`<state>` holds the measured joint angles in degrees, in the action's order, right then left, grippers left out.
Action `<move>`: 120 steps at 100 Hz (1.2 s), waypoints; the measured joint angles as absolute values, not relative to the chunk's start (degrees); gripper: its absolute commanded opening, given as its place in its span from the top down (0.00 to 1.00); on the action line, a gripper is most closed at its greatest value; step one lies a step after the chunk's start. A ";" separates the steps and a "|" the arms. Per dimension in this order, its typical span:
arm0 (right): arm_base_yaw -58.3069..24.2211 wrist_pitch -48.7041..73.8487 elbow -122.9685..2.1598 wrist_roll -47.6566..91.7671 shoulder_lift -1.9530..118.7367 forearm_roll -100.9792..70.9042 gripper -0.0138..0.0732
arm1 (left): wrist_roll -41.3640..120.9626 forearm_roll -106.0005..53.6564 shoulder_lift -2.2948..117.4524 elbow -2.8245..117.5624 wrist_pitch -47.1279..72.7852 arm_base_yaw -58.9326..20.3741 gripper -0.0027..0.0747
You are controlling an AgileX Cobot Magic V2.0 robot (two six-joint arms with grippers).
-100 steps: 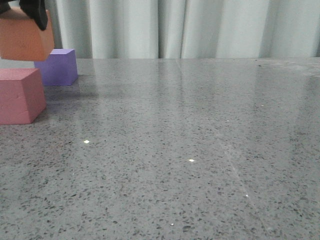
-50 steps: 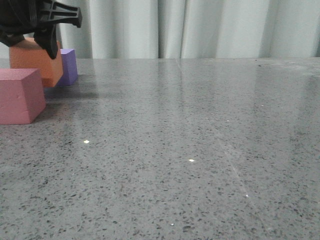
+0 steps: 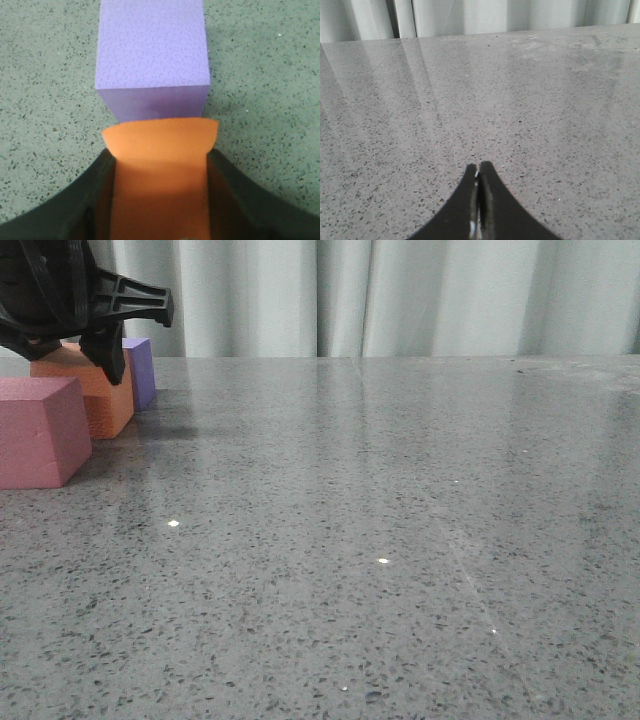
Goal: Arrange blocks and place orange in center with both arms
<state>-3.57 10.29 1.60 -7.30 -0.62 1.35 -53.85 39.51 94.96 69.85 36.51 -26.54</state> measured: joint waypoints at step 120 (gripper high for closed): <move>-3.57 10.29 1.60 -7.30 -0.62 1.35 0.92 | -45.96 37.50 70.14 69.10 45.04 -26.51 0.30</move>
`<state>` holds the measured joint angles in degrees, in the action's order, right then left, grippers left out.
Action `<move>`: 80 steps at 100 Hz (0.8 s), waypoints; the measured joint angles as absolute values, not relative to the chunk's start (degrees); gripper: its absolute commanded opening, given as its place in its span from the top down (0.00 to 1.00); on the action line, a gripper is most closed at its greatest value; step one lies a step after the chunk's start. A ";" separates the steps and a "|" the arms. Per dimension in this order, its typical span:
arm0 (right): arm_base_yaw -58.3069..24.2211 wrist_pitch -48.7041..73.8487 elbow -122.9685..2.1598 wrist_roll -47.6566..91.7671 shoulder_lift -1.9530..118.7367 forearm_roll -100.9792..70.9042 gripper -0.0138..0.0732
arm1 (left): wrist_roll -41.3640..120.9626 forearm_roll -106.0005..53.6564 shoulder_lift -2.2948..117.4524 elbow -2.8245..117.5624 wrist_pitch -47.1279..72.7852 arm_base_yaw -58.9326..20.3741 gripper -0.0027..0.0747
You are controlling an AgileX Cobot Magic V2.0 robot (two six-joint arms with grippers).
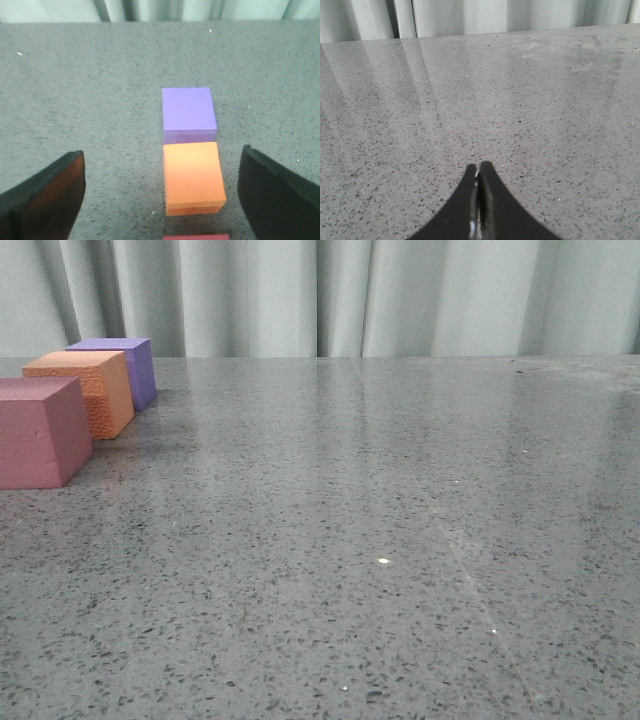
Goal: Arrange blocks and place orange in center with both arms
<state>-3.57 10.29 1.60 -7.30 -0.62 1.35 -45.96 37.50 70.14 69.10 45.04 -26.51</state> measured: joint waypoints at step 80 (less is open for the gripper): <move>-3.57 10.29 1.60 -7.30 -0.62 1.35 0.92 | -43.24 36.93 44.66 58.54 54.54 -26.51 0.98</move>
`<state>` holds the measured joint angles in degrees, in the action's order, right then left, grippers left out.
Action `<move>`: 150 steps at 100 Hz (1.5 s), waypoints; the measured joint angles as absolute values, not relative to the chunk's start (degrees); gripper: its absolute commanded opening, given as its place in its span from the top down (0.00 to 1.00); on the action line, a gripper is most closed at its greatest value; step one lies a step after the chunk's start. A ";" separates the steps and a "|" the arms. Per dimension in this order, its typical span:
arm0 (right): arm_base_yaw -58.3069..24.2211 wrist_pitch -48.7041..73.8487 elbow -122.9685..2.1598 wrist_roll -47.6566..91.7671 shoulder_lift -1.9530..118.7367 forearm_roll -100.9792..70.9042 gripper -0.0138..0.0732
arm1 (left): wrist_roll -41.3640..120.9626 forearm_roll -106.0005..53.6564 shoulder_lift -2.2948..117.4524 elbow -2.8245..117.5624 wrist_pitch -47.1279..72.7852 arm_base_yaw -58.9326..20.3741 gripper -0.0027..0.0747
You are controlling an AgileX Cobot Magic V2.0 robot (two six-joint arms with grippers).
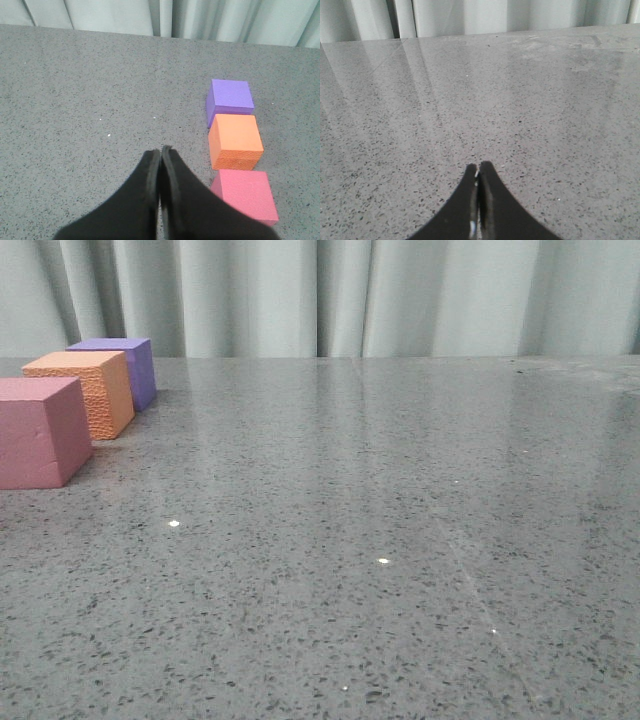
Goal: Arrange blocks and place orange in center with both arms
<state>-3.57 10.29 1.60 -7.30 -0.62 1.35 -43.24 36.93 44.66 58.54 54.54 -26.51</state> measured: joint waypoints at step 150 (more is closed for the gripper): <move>-3.57 10.29 1.60 -7.30 -0.62 1.35 0.92 | -3.09 7.95 -0.19 0.30 7.08 2.47 0.98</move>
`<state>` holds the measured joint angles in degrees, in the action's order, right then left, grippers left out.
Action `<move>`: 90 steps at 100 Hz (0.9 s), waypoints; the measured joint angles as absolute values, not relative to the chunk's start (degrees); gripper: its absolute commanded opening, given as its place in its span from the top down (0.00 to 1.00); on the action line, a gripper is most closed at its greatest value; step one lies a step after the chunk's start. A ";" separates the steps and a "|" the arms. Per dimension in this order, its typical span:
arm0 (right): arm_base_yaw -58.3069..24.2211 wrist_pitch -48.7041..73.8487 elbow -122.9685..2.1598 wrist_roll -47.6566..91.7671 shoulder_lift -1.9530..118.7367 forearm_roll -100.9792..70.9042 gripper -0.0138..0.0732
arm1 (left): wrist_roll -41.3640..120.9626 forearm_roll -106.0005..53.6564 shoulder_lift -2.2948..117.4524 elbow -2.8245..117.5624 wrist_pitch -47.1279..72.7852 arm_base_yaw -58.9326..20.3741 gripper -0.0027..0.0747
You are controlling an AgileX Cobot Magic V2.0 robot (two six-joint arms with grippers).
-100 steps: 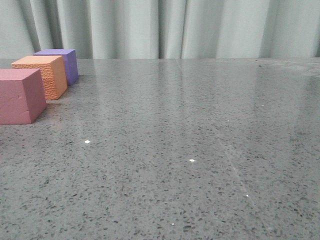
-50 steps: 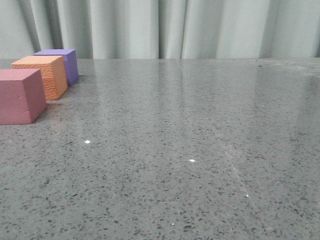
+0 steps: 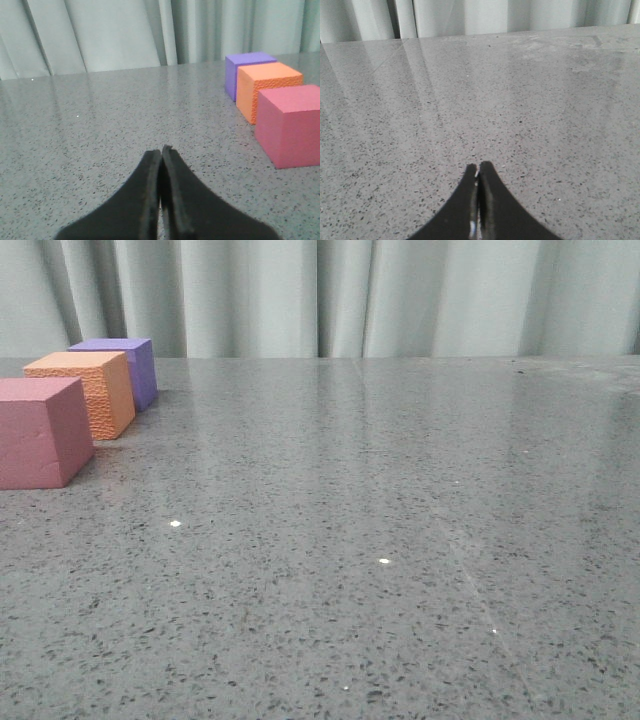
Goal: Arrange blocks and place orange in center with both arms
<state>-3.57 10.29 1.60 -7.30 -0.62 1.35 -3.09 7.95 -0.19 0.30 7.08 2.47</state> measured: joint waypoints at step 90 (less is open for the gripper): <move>-3.57 10.29 1.60 -7.30 -0.62 1.35 0.92 | -4.05 7.39 -0.19 0.30 7.59 2.47 0.98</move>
<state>-3.57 10.29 1.60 -7.30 -0.62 1.35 -4.05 7.39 -0.19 0.30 7.59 2.47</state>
